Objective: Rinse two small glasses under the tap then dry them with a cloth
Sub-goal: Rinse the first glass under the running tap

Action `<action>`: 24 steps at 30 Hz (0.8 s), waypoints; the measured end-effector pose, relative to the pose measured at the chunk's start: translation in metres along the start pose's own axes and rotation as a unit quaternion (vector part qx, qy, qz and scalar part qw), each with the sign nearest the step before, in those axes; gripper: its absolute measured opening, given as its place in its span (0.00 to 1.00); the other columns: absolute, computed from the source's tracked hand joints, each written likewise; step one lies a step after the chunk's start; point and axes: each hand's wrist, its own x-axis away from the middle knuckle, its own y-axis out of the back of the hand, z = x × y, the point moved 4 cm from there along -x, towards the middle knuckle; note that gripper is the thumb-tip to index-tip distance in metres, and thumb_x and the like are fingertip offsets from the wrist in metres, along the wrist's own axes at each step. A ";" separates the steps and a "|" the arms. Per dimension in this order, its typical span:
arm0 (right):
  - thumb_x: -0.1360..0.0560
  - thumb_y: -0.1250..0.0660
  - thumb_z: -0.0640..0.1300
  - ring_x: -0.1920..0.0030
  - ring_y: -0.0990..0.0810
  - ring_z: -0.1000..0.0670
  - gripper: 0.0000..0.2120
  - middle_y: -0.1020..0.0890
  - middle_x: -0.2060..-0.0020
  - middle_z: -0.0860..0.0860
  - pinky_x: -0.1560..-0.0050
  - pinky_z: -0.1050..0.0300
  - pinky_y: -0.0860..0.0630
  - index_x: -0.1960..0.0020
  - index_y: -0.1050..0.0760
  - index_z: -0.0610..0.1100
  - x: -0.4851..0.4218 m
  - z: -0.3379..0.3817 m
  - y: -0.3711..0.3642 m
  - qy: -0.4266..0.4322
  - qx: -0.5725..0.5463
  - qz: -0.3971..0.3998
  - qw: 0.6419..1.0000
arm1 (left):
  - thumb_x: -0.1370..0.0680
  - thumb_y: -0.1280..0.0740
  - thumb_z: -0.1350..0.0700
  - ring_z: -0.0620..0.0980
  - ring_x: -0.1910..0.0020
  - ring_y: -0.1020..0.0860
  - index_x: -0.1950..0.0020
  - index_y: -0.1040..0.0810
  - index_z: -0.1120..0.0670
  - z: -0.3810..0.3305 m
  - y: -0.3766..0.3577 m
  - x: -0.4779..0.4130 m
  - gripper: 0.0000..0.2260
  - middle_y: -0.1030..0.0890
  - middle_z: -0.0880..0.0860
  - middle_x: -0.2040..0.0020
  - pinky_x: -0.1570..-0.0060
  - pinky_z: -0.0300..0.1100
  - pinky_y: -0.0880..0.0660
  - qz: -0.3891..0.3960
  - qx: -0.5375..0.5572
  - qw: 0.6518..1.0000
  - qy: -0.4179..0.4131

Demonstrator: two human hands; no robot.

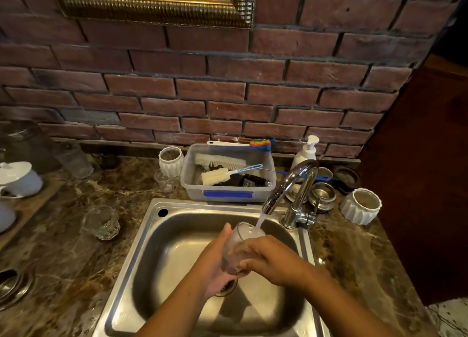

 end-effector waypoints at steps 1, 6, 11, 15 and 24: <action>0.24 0.34 0.51 0.57 0.19 0.55 0.10 0.16 0.55 0.53 0.53 0.48 0.21 0.43 0.23 0.53 0.000 0.000 0.000 -0.006 -0.020 -0.009 1.000 | 0.21 0.36 0.39 0.59 0.39 0.19 0.35 0.20 0.54 0.004 -0.001 -0.003 0.24 0.16 0.59 0.40 0.36 0.56 0.27 -0.020 0.026 0.999 0.017; 0.25 0.30 0.43 0.49 0.15 0.56 0.21 0.16 0.48 0.51 0.46 0.50 0.17 0.36 0.30 0.58 0.001 -0.015 -0.013 -0.087 -0.212 -0.056 0.972 | 0.23 0.31 0.40 0.57 0.52 0.21 0.43 0.16 0.55 0.008 -0.009 -0.016 0.20 0.14 0.60 0.51 0.56 0.48 0.26 -0.123 0.012 0.992 0.015; 0.22 0.34 0.37 0.44 0.17 0.56 0.18 0.16 0.47 0.54 0.41 0.58 0.20 0.35 0.28 0.51 0.004 -0.018 -0.032 -0.162 -0.363 -0.119 0.910 | 0.18 0.35 0.48 0.55 0.53 0.15 0.50 0.17 0.51 -0.001 -0.008 -0.023 0.10 0.13 0.56 0.53 0.56 0.49 0.18 -0.188 -0.142 0.960 -0.150; 0.19 0.38 0.40 0.44 0.15 0.48 0.12 0.14 0.46 0.48 0.40 0.48 0.20 0.39 0.21 0.47 0.002 -0.008 -0.031 -0.193 -0.480 -0.120 0.847 | 0.18 0.34 0.55 0.50 0.50 0.17 0.43 0.20 0.47 -0.001 -0.001 -0.018 0.06 0.16 0.50 0.49 0.55 0.39 0.19 -0.209 -0.245 0.909 -0.266; 0.21 0.36 0.44 0.41 0.19 0.57 0.15 0.16 0.42 0.57 0.39 0.53 0.22 0.37 0.22 0.55 -0.003 -0.007 -0.015 -0.023 -0.035 -0.023 0.999 | 0.19 0.35 0.47 0.53 0.58 0.18 0.47 0.17 0.57 -0.001 -0.001 -0.017 0.14 0.14 0.57 0.56 0.62 0.44 0.21 -0.098 0.018 0.993 0.071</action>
